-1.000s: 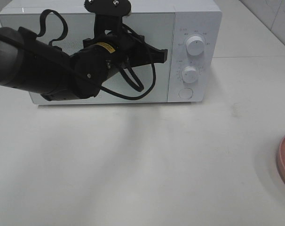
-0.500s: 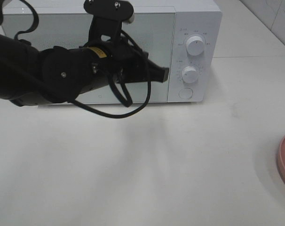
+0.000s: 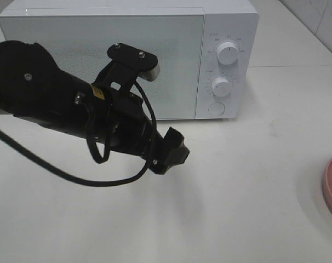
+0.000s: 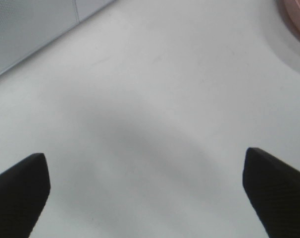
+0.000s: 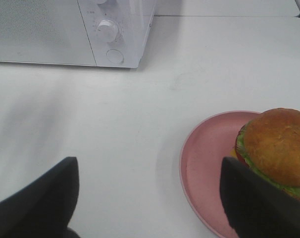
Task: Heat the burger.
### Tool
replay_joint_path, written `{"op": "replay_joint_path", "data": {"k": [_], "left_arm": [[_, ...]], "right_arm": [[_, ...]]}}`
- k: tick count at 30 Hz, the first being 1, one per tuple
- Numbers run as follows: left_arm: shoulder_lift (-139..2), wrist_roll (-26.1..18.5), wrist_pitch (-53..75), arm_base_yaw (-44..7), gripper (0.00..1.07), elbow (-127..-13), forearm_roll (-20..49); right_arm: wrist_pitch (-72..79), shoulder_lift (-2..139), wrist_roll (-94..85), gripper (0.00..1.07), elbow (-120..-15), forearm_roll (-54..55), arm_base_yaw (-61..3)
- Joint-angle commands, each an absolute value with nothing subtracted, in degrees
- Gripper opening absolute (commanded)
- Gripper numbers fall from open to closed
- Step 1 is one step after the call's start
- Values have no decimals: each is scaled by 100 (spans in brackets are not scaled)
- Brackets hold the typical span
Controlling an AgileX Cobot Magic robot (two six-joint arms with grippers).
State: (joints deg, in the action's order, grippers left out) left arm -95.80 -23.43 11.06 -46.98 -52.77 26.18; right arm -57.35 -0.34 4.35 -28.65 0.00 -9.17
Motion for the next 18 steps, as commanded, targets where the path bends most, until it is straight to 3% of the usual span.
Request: {"op": "replay_joint_path", "data": {"k": [1, 3, 4, 5, 7, 8, 12, 13, 15, 17, 18], "left_arm": [[-9345, -2298, 1793, -4675, 99, -5260, 2017], [-9190, -2051, 2235, -4561, 99, -5260, 1851], [-9036, -1713, 2647, -4332, 99, -5260, 1799], [-9036, -1713, 2647, -4332, 99, -5260, 1799], [-8783, -1375, 3335, -3793, 98, -5260, 1770], [-8783, -1375, 3335, -3793, 98, -5260, 1770], [-8285, -1375, 4303, -2859, 98, -5260, 1770], [-8285, -1375, 4303, -2859, 98, -5260, 1770], [-7993, -1375, 4784, -2154, 98, -5260, 1765], [-7884, -1375, 4939, -1902, 98, -5260, 1765], [-7689, -1375, 5208, -1467, 98, -5260, 1753]], "right_arm": [[-5707, -172, 413, 75, -2853, 0, -888], [-5707, -172, 413, 75, -2853, 0, -888], [-5707, -172, 413, 75, -2853, 0, -888], [-5707, -172, 413, 75, -2853, 0, -888], [-5707, -172, 413, 75, -2853, 0, -888], [-5707, -172, 413, 75, -2853, 0, -888], [-5707, -172, 413, 75, -2853, 0, -888], [-5707, -172, 413, 75, -2853, 0, -888], [-5707, -172, 413, 75, -2853, 0, -888], [-5707, -172, 413, 75, -2853, 0, -888], [-5707, -172, 413, 75, -2853, 0, -888]]}}
